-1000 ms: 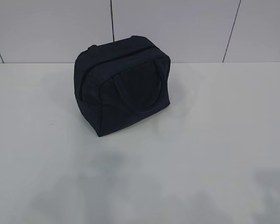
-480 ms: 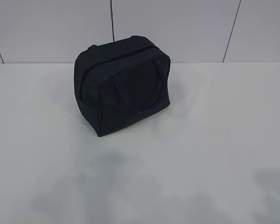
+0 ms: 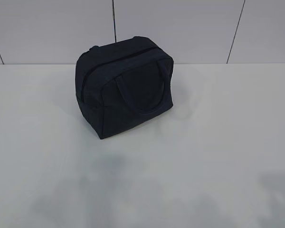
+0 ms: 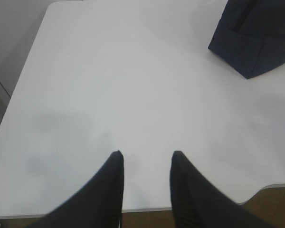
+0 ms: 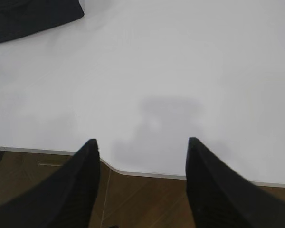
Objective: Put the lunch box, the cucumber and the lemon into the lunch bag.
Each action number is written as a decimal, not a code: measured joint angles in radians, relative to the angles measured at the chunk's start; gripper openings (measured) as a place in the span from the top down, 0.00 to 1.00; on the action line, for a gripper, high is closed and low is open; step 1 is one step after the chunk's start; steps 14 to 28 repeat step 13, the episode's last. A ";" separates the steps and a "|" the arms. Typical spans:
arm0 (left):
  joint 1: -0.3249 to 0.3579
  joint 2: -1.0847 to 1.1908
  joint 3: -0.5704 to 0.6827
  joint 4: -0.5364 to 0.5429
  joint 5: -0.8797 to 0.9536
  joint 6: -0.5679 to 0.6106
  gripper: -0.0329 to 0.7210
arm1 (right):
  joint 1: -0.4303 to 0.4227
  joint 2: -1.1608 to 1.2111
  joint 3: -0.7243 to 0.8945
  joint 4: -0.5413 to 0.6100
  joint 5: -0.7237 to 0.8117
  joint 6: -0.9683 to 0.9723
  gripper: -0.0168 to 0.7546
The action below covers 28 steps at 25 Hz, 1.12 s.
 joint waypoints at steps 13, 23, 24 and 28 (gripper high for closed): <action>0.000 0.000 0.000 0.000 0.000 0.000 0.64 | 0.000 0.000 0.000 0.000 0.000 0.000 0.42; 0.000 0.000 0.000 0.000 0.000 0.000 0.64 | 0.000 0.000 0.000 0.000 0.000 0.000 0.42; 0.000 0.000 0.000 0.000 0.000 0.000 0.64 | 0.000 0.000 0.000 0.000 0.000 0.000 0.42; 0.000 0.000 0.000 0.000 0.000 0.000 0.64 | 0.000 0.000 0.000 0.000 0.000 0.000 0.42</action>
